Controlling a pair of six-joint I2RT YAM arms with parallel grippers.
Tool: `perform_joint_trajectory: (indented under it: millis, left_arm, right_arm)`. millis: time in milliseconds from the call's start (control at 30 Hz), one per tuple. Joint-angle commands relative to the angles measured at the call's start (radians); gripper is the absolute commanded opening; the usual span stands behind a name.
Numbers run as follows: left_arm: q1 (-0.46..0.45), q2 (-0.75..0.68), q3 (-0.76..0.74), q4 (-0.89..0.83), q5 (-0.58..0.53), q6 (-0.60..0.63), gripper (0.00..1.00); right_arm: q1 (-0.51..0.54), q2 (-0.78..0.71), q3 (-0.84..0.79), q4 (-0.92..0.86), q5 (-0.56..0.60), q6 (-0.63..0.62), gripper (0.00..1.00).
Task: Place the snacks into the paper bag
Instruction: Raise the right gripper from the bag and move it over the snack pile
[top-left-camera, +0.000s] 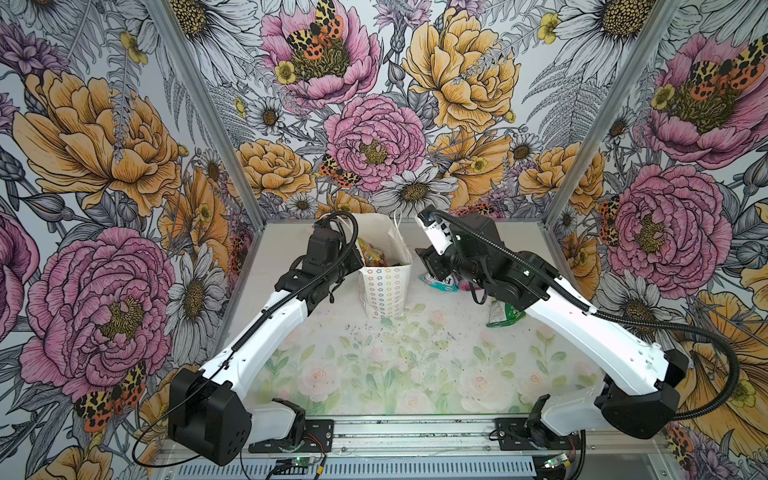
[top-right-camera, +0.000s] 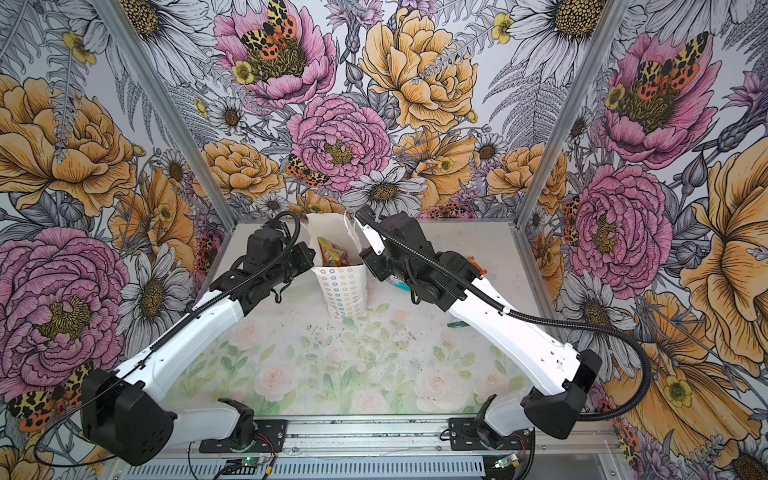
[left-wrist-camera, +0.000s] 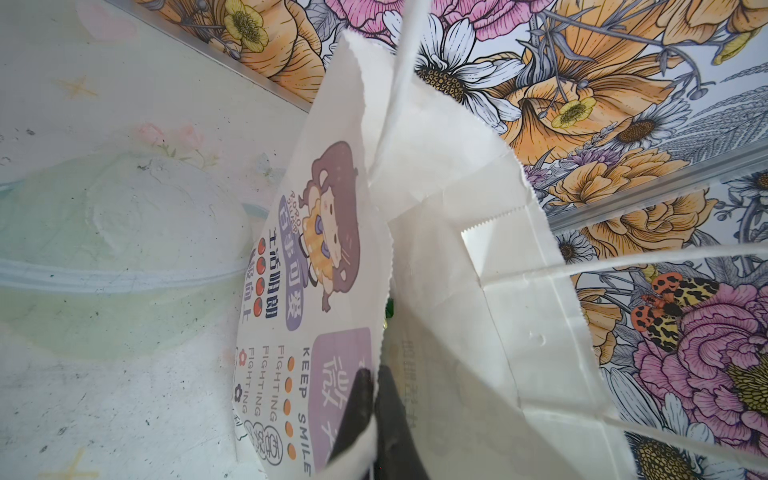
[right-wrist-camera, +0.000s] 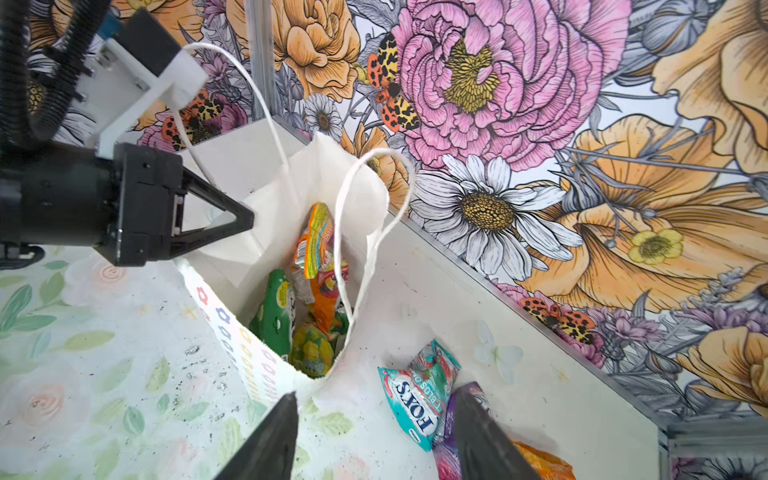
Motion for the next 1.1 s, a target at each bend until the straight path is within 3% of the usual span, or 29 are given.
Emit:
perform_joint_trajectory:
  millis: [0,433,833,967,1067]
  left_arm:
    - [0.005,-0.024,-0.017,-0.010,0.032,0.000,0.00]
    - [0.007,-0.022,-0.011,-0.011,0.035,0.004,0.00]
    - [0.010,-0.024,-0.012,-0.010,0.037,0.005,0.00]
    - [0.010,-0.020,-0.012,-0.011,0.040,0.005,0.00]
    - [0.013,-0.019,-0.010,-0.010,0.039,0.005,0.00]
  right_arm:
    - [-0.011,-0.060,-0.061,0.010,0.030,0.054,0.63]
    - [-0.194,-0.234,-0.285,0.009,0.069,0.279,0.74]
    - [-0.441,-0.252,-0.408,-0.020,0.040,0.518,0.83]
    - [-0.518,-0.250,-0.466,-0.025,0.033,0.601,0.98]
    - [-0.574,-0.241,-0.501,-0.024,0.009,0.639,0.99]
